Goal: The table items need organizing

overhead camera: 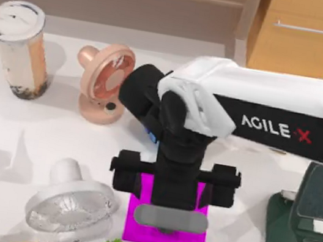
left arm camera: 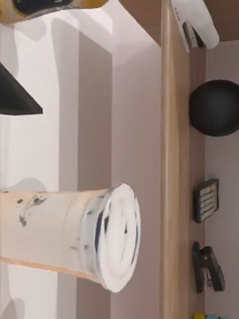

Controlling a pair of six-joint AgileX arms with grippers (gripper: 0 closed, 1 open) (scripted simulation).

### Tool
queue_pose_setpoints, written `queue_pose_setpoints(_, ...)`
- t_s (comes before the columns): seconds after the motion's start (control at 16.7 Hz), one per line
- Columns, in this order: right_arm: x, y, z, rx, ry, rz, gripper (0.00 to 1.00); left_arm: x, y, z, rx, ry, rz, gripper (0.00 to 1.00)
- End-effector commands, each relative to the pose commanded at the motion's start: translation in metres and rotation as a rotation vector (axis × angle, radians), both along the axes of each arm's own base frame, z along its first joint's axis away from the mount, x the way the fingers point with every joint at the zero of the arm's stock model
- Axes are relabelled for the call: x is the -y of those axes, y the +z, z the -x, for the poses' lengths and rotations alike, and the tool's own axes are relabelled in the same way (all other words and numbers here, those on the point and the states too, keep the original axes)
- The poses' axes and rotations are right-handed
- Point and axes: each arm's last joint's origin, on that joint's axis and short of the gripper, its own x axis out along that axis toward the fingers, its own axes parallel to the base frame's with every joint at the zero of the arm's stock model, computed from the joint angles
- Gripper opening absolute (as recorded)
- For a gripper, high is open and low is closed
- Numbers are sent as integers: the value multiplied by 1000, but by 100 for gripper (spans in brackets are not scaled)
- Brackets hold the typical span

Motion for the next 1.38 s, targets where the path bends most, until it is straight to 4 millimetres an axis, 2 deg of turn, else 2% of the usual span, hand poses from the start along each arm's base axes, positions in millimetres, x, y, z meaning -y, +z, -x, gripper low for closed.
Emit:
queue_pose_setpoints(0.12,1,6,-3,9,-18,-10,100,0,0,0,0,0,0,100)
queue_pose_setpoints(0.3,17,39,-23,51,-176,-61,100,0,0,0,0,0,0,100)
queue_pose_setpoints(0.42,41,65,-44,83,-373,-99,100,0,0,0,0,0,0,100)
queue_pose_setpoints(0.54,77,87,-71,110,-638,-132,100,0,0,0,0,0,0,100)
queue_pose_setpoints(0.78,178,118,-120,149,-1299,-186,100,0,0,0,0,0,0,100)
queue_pose_setpoints(0.96,267,124,-141,156,-1832,-207,100,0,0,0,0,0,0,100)
queue_pose_setpoints(1.2,383,105,-144,127,-2486,-180,100,0,0,0,0,0,0,100)
queue_pose_setpoints(1.38,453,78,-131,80,-2863,-113,100,0,0,0,0,0,0,100)
